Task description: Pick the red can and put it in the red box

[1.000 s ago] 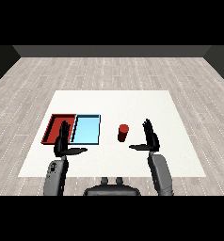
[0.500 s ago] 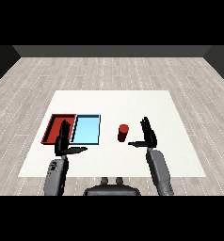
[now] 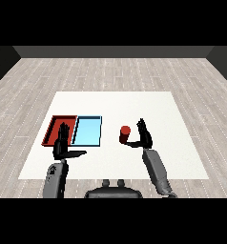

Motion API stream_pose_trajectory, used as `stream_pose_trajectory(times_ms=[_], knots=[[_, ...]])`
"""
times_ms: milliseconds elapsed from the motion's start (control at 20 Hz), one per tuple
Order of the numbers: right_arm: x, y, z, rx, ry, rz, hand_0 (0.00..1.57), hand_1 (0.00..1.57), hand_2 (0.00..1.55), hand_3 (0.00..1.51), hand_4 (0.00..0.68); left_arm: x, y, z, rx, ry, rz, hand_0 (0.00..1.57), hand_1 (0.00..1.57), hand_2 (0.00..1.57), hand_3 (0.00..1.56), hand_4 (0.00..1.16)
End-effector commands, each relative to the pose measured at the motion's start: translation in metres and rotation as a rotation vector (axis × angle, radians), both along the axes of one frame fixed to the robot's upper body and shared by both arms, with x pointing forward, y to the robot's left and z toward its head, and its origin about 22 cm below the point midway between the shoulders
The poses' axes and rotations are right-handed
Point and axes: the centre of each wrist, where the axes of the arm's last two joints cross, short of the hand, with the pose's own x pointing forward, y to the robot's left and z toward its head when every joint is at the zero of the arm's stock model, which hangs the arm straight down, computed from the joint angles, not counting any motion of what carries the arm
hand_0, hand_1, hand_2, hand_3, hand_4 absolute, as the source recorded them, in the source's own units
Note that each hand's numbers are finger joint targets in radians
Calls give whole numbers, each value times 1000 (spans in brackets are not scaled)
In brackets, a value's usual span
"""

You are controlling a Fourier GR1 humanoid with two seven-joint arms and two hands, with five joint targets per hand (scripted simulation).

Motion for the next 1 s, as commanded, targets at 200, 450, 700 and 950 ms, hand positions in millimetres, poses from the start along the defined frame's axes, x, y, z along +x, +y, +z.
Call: stream_pose_trajectory(times_ms=[200,450,700,950], knots=[[9,17,-15,55,32,15,0,0,0,0,0,-1,-6,1,-11,6,-11,0,0,0,0,0],[10,41,-14,53,46,17,0,0,0,0,0,13,-22,-2,7,7,8,0,0,0,0,0],[15,22,-27,73,49,12,0,0,0,0,0,18,-9,10,-19,-15,-9,0,0,0,0,0],[22,8,-39,80,68,7,0,0,0,0,0,12,0,3,-2,-6,7,0,0,0,0,0]])
